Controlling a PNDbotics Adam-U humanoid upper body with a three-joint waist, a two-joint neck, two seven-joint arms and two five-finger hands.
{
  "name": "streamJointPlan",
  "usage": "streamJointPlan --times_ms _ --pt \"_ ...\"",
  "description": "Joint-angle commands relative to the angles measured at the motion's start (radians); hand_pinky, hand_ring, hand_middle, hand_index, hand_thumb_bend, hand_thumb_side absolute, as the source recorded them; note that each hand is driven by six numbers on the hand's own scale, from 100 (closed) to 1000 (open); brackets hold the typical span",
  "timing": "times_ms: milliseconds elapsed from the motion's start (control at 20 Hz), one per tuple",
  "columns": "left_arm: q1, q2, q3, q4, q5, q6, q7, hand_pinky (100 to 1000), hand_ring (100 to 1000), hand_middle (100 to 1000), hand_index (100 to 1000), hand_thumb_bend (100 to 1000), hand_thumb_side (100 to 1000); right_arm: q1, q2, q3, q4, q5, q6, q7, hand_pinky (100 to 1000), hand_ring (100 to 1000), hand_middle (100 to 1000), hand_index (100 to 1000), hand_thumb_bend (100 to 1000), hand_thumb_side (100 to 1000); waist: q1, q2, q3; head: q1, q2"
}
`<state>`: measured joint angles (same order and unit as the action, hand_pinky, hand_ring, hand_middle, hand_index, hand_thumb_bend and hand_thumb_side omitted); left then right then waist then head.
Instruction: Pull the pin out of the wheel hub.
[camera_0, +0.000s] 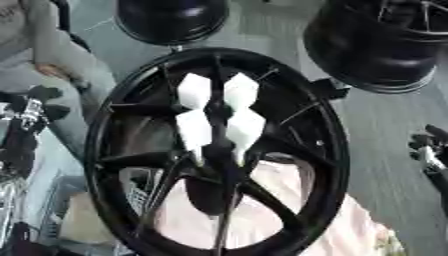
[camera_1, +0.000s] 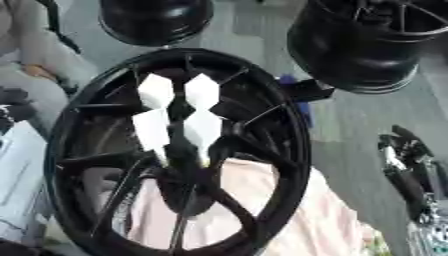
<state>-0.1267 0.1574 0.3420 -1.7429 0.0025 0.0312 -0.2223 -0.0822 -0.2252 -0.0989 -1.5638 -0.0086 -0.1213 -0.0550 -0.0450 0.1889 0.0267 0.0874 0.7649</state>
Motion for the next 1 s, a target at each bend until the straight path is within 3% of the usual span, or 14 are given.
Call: streamJointPlan --times_ms 50,650,800,1000 --pt "-0.011 0.017 -0.002 -0.02 -0.003 -0.002 0.003 771 649 715 741 203 706 -0.009 -0.015 -0.009 -0.023 -0.002 -0.003 0.0 806 800 736 893 100 481 0.002 -0.013 -0.001 -0.003 0.005" --pt "-0.025 0.041 -0.005 -0.033 -0.005 -0.013 0.0 770 655 721 744 198 682 -0.007 -0.014 -0.008 -0.021 -0.001 -0.002 0.0 806 800 735 893 100 484 0.003 -0.014 -0.003 -0.006 0.005" --pt "-0.065 0.111 -0.013 -0.044 0.008 -0.036 -0.002 769 658 723 747 181 642 -0.005 -0.017 -0.008 -0.02 -0.001 -0.002 0.001 806 800 735 893 100 485 0.005 -0.017 -0.004 -0.007 0.005" --pt "-0.156 0.284 -0.06 -0.033 0.046 -0.105 -0.01 767 661 723 752 170 592 -0.003 -0.022 -0.006 -0.018 0.002 -0.002 0.002 806 800 735 893 100 486 0.014 -0.024 -0.012 -0.008 0.005"
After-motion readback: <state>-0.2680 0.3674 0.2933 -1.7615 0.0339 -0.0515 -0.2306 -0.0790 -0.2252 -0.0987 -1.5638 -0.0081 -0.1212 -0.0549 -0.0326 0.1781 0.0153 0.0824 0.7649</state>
